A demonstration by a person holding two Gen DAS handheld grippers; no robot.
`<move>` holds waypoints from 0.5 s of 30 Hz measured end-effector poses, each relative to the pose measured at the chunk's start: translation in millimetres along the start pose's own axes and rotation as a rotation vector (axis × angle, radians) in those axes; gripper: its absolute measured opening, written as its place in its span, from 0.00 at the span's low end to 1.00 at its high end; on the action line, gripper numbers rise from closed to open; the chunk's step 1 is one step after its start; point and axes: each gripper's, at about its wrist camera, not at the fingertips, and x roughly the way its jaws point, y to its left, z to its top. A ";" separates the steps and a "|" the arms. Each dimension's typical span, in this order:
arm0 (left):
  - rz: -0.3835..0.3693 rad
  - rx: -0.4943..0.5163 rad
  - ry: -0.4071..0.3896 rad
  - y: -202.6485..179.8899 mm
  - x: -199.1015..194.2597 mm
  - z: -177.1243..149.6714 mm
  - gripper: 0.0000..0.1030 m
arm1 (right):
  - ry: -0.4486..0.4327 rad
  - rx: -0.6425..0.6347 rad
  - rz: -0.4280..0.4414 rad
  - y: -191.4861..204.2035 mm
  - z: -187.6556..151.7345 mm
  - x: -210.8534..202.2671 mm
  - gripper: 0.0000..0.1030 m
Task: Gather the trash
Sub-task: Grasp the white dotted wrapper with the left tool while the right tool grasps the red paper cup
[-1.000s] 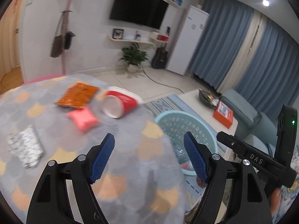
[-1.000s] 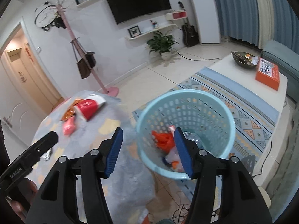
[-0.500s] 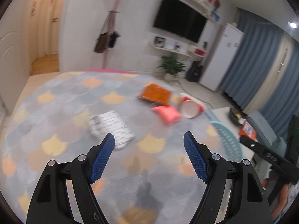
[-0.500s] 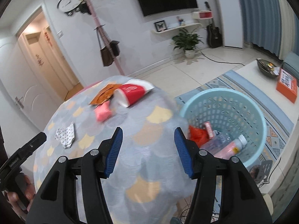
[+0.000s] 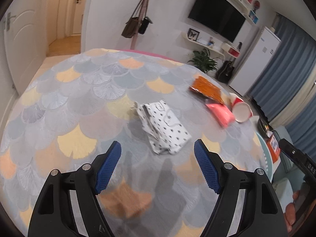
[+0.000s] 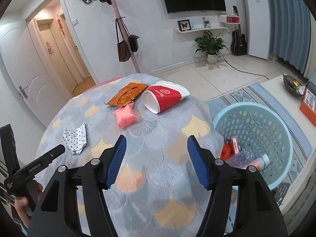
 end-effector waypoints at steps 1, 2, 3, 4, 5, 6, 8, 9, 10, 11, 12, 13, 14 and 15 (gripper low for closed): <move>0.001 -0.008 -0.001 2.4 2.8 3.0 0.72 | -0.004 -0.008 -0.007 1.8 3.1 2.3 0.62; 0.005 -0.014 -0.002 3.4 5.5 5.7 0.72 | -0.008 -0.015 -0.013 3.7 6.9 5.5 0.64; 0.009 -0.017 -0.002 4.9 8.2 8.1 0.71 | -0.011 -0.019 -0.015 4.3 10.6 8.1 0.66; 0.014 -0.020 0.001 6.5 12.2 10.8 0.71 | -0.014 -0.020 -0.017 4.9 13.7 10.6 0.69; 0.020 -0.022 0.004 7.1 16.4 13.2 0.71 | -0.020 -0.019 -0.018 6.1 19.4 15.3 0.73; 0.025 -0.023 0.005 7.7 19.7 14.8 0.69 | -0.023 -0.016 -0.019 6.4 23.9 18.6 0.75; 0.036 -0.020 0.013 8.6 28.4 17.3 0.57 | -0.026 0.007 -0.018 4.7 36.4 29.1 0.76; 0.041 -0.016 0.021 8.6 32.3 17.7 0.52 | -0.024 0.019 -0.016 2.9 40.7 32.4 0.78; 0.045 -0.009 0.028 8.1 36.3 17.6 0.47 | -0.017 0.044 -0.014 0.1 47.1 39.6 0.79; 0.056 0.005 0.014 6.4 35.7 17.3 0.44 | -0.011 0.061 -0.015 -1.4 51.3 45.0 0.81; 0.061 0.018 0.010 4.9 36.1 16.8 0.41 | -0.003 0.076 -0.017 -2.6 55.4 51.0 0.81; 0.056 0.029 0.011 3.8 37.0 16.4 0.34 | 0.005 0.084 -0.020 -3.3 58.7 57.2 0.81; 0.055 0.036 0.009 3.1 37.3 15.8 0.27 | 0.020 0.089 -0.034 -3.3 63.2 66.6 0.81; 0.056 0.041 0.007 2.0 37.4 15.0 0.25 | 0.032 0.092 -0.049 -3.5 66.0 73.3 0.81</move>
